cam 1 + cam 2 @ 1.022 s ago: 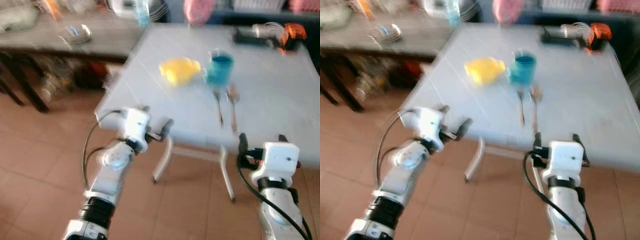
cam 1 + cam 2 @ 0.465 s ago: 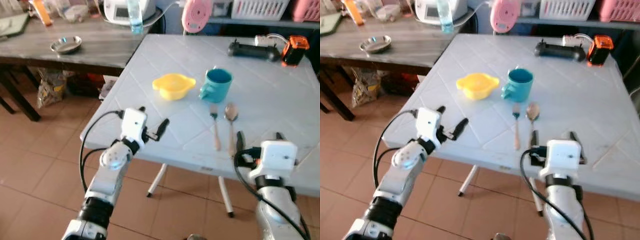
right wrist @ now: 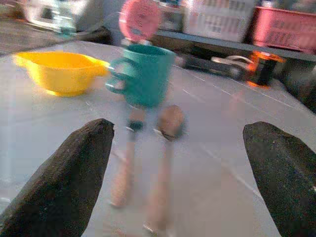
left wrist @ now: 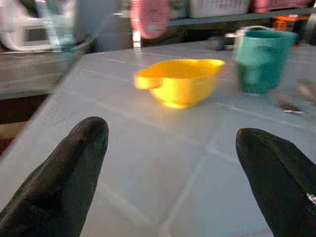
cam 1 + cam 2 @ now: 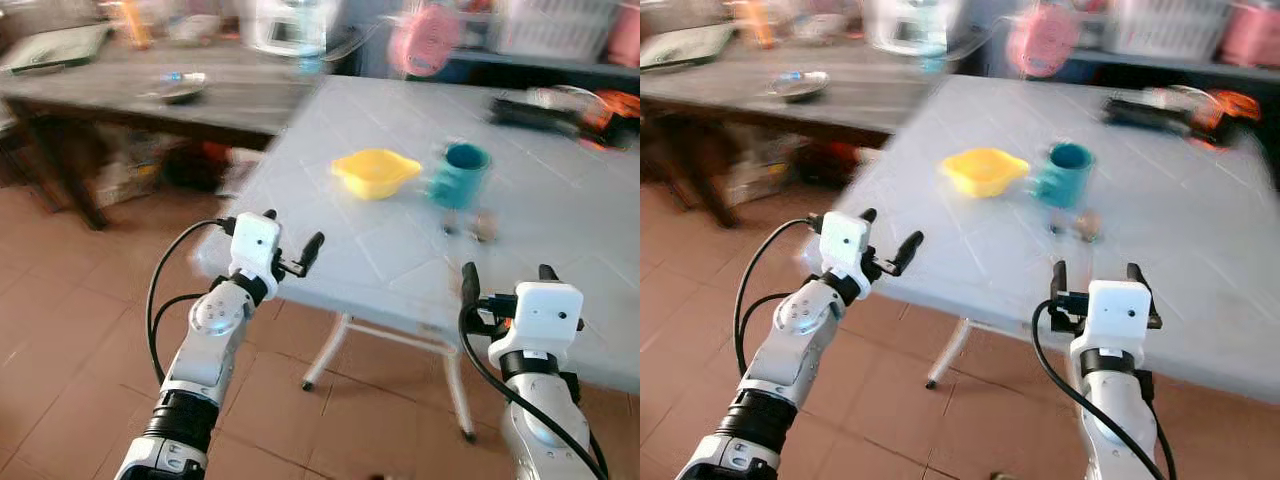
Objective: Setting the table
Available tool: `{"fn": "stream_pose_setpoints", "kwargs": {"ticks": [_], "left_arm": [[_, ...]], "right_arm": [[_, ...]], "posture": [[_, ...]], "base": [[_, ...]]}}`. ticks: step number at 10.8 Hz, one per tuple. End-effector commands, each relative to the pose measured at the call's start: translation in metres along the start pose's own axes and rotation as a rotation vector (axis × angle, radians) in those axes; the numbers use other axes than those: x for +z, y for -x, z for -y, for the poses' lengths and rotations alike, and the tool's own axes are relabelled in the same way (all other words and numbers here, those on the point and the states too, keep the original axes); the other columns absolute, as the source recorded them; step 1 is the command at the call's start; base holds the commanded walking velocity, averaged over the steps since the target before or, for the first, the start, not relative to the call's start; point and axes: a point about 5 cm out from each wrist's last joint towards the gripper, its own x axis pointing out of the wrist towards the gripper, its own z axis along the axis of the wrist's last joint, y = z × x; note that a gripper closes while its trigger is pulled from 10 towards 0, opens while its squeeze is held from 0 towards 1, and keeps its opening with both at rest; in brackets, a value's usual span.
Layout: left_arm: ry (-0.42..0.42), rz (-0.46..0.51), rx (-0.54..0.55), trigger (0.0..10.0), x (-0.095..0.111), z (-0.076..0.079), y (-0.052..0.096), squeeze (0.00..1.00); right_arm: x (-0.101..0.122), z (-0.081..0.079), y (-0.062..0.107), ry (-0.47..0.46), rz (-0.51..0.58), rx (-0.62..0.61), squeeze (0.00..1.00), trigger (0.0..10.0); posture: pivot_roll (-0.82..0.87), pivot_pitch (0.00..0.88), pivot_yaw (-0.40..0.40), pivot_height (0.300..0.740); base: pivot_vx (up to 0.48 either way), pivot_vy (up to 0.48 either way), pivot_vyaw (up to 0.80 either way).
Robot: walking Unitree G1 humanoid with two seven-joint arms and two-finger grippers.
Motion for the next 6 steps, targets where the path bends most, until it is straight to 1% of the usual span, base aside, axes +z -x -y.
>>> {"fn": "stream_pose_setpoints", "kwargs": {"ticks": [1,3,5,6], "left_arm": [[0.009,-0.018,-0.011,10.0,-0.0014,0.002,-0.0024,0.0],[0.019,-0.035,0.006,10.0,-0.0035,0.0011,-0.0026,0.0],[0.023,-0.041,0.029,10.0,-0.0047,-0.0003,-0.0024,0.0],[0.011,-0.031,0.092,10.0,-0.0049,-0.0075,0.0004,0.0]], "right_arm": [[0.0023,0.0015,0.0012,-0.002,0.01,-0.009,0.0,10.0],[0.0021,0.0016,0.002,-0.002,0.01,-0.008,0.0,10.0],[0.0025,0.0027,0.002,0.006,0.012,-0.007,0.0,10.0],[0.0027,0.0029,0.002,0.011,0.011,-0.005,0.0,10.0]], "posture": [[-0.06,0.111,0.049,0.74],[-0.07,0.115,0.051,0.74],[-0.07,0.118,0.044,0.74],[-0.07,0.12,0.038,0.74]], "base": [[0.0,0.0,-0.74],[0.0,0.0,-0.75],[0.0,0.0,0.0],[0.0,0.0,0.0]]}}
